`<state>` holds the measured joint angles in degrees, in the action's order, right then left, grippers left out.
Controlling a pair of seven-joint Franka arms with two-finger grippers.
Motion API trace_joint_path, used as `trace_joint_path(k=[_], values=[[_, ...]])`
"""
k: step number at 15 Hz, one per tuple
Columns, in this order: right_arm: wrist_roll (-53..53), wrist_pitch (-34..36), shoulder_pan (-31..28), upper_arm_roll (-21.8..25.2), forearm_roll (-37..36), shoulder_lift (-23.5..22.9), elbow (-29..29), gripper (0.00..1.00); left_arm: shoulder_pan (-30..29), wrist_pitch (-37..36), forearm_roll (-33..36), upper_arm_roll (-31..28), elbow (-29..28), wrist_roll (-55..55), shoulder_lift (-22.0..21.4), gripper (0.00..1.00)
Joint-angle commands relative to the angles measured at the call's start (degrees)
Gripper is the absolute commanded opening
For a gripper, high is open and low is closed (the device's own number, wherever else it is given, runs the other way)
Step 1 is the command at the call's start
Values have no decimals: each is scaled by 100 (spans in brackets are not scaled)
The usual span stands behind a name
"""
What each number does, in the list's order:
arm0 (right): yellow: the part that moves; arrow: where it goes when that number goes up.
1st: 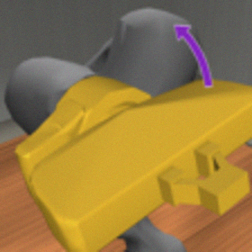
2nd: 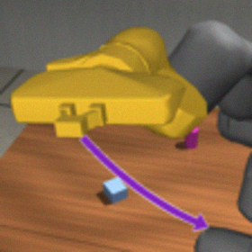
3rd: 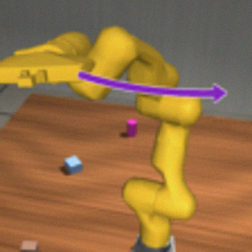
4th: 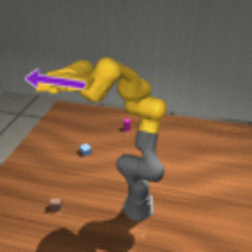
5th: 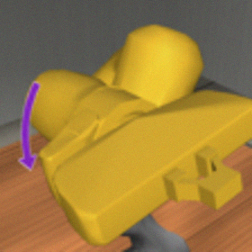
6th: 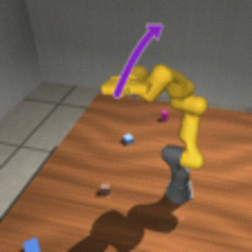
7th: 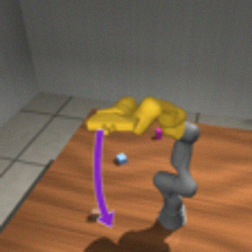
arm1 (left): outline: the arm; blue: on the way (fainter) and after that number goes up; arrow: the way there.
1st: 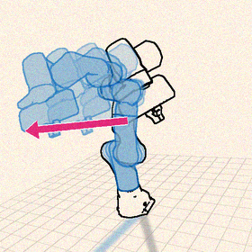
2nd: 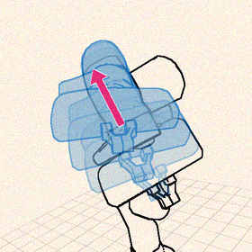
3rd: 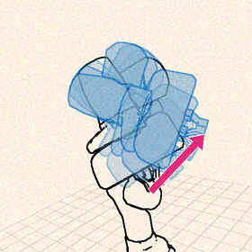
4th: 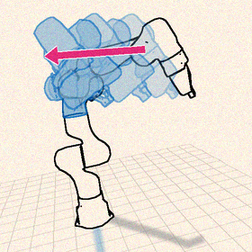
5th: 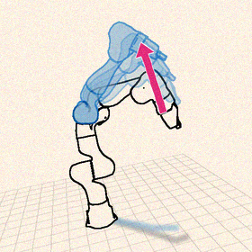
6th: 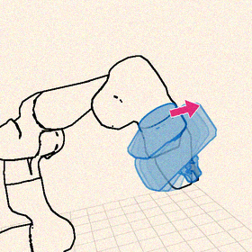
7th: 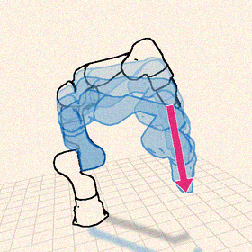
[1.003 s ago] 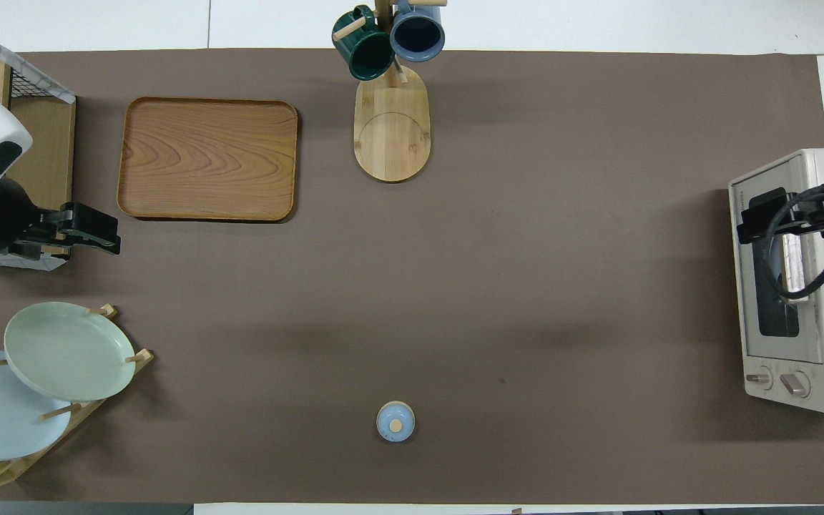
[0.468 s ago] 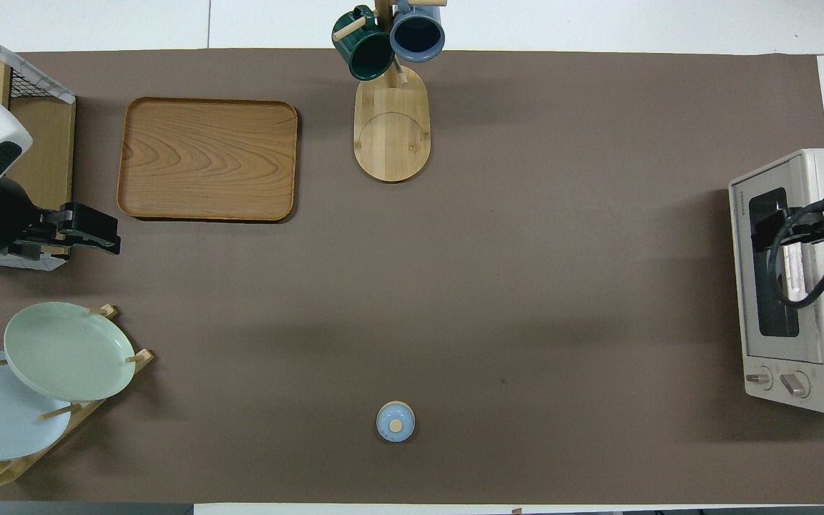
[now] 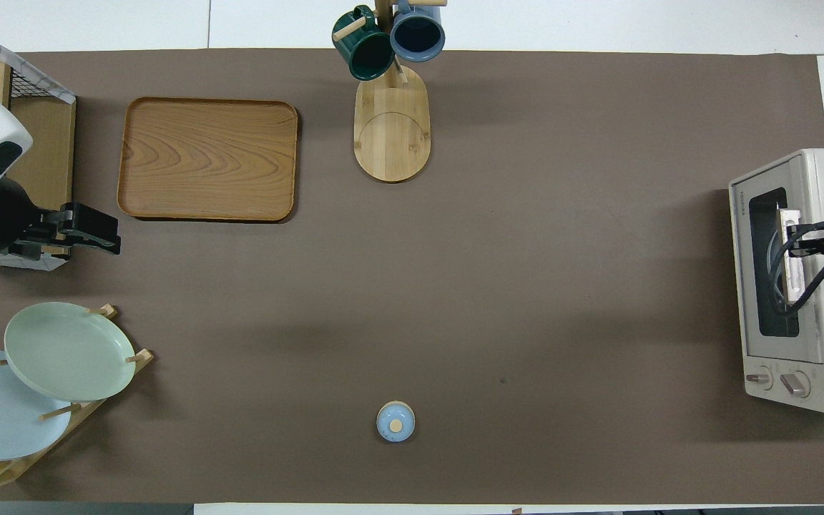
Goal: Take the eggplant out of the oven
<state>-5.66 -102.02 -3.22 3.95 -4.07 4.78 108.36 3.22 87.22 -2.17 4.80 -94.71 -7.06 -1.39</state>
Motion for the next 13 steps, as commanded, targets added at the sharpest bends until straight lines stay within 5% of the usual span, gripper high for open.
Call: trace_joint_path(k=[1,13], values=[[380,-450,-64,1,-164,181,554,0,-41,-74,94,21,40,29,-19,100],[672,-916,-258,1,-595,-21,845,0,-41,-74,94,12,40,38,-19,100]])
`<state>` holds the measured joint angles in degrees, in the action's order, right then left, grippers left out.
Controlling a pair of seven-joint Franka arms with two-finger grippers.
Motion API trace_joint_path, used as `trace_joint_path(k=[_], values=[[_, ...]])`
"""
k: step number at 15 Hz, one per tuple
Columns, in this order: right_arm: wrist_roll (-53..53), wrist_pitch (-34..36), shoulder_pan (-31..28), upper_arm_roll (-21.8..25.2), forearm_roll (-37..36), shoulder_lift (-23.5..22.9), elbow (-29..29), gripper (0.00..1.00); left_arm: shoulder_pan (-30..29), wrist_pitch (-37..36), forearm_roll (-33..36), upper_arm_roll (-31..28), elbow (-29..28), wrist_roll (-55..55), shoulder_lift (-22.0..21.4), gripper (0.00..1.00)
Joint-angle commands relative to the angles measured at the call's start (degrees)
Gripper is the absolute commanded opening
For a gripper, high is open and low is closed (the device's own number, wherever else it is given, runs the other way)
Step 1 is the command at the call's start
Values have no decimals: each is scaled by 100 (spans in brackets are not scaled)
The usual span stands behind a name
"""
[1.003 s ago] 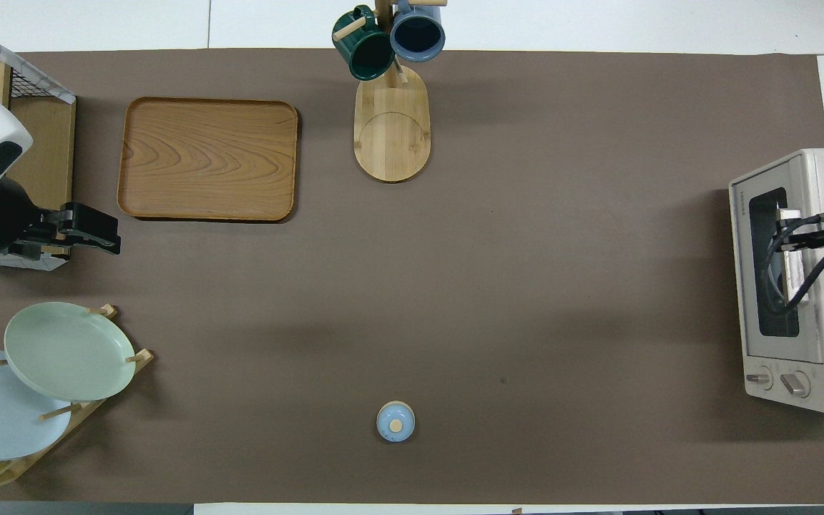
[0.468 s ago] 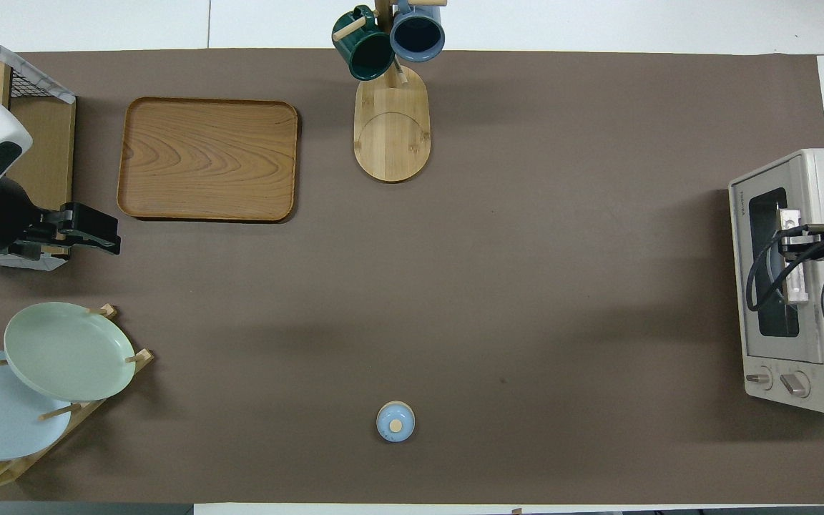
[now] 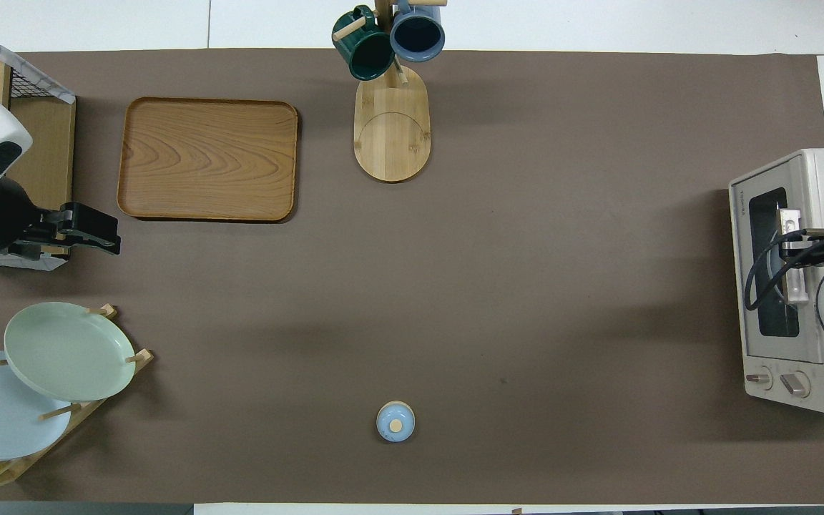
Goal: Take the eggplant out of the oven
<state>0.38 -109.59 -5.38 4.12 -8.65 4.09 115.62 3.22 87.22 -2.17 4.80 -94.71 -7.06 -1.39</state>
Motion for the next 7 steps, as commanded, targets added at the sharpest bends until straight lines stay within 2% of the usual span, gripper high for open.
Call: trace_joint_path(k=[1,7], values=[[59,-168,-42,-17,-189,48,118,0,-41,-74,94,12,40,30,-19,100],[-117,-282,-77,-8,-216,21,241,0,-41,-74,94,13,40,30,-19,100]])
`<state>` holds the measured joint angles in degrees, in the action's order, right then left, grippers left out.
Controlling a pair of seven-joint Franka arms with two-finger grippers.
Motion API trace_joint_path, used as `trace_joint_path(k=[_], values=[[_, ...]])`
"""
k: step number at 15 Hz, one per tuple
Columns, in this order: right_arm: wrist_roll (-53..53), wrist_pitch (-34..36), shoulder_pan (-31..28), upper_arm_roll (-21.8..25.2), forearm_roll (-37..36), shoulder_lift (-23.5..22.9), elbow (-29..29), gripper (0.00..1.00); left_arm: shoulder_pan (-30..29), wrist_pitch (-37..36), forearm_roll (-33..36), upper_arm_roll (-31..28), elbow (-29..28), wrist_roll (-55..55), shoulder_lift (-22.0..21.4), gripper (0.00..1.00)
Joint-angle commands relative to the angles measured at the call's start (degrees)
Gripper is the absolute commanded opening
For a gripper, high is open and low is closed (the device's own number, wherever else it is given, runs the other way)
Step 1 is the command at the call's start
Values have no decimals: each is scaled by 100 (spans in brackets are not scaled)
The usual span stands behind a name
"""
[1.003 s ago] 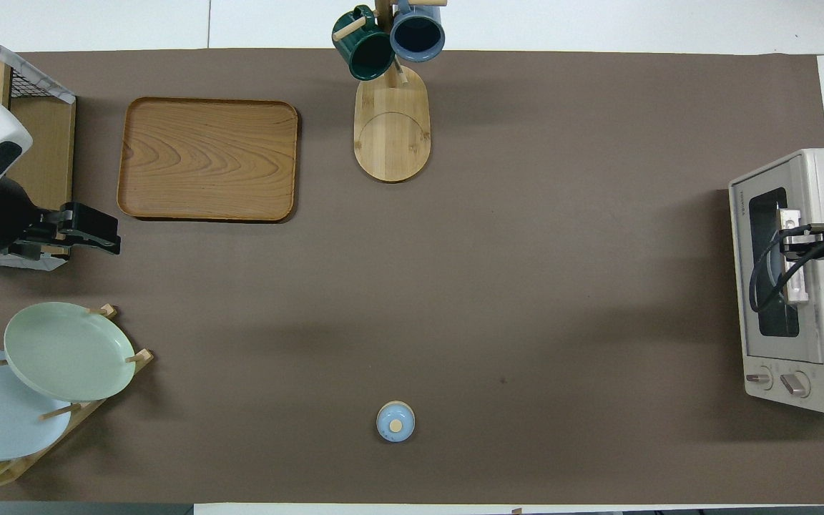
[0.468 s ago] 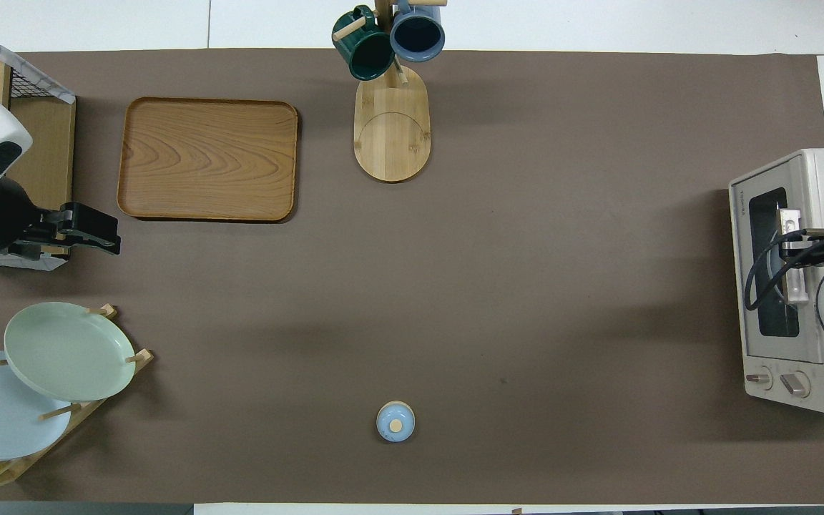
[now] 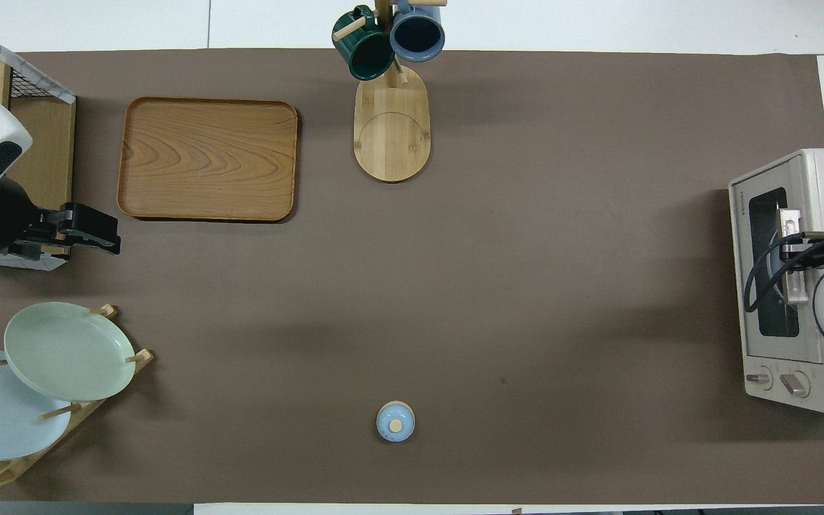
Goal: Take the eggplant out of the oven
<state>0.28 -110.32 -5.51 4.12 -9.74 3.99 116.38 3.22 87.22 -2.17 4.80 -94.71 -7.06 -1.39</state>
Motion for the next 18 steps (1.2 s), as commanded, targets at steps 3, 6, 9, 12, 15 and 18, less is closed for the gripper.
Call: trace_joint_path(k=[3,6,9,12,15,18], values=[[-133,-227,-99,19,-98,41,218,0,-41,-74,94,21,40,30,-19,100],[-124,-253,-90,19,-98,15,227,0,-41,-74,94,21,40,38,-19,100],[-116,-709,-47,10,-2,-56,490,0,-41,-74,94,13,40,29,-19,100],[-2,-781,216,-8,209,-126,535,0,-41,-74,94,21,40,30,-19,100],[34,-859,261,-51,227,-161,526,0,-41,-74,94,13,40,38,-19,100],[77,-1184,393,-69,236,-363,526,0,-41,-74,94,21,40,38,-19,100]])
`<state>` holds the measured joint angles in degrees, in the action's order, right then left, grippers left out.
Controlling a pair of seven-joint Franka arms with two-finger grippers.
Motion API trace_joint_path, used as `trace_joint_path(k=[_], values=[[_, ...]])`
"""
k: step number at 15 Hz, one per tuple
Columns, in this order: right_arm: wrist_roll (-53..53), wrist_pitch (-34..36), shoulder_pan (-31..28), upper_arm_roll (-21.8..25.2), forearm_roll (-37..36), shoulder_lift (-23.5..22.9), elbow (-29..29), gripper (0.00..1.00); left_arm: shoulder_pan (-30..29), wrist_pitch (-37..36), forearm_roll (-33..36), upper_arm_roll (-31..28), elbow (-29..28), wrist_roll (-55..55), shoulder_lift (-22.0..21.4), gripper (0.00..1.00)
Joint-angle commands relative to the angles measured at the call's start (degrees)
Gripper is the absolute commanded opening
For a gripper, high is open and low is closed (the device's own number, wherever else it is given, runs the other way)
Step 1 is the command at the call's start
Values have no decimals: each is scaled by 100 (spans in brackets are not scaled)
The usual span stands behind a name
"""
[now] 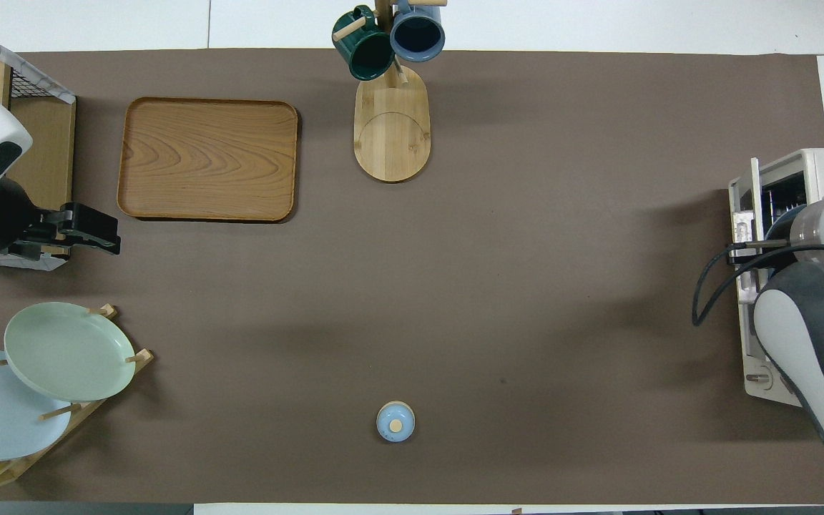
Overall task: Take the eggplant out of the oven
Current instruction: 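Pull the oven door down and open with the right gripper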
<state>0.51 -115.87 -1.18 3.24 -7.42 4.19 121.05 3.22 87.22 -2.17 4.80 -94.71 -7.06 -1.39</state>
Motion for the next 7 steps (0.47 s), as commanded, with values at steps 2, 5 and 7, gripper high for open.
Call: trace_joint_path(k=[2,5,7], values=[[177,-778,-14,19,3,-532,68,0,-40,-74,94,13,40,38,-19,100],[204,-1112,92,19,3,-726,155,0,-40,-74,94,13,40,38,-19,100],[213,-1472,109,19,3,-727,374,0,-40,-74,94,21,40,38,-19,100]])
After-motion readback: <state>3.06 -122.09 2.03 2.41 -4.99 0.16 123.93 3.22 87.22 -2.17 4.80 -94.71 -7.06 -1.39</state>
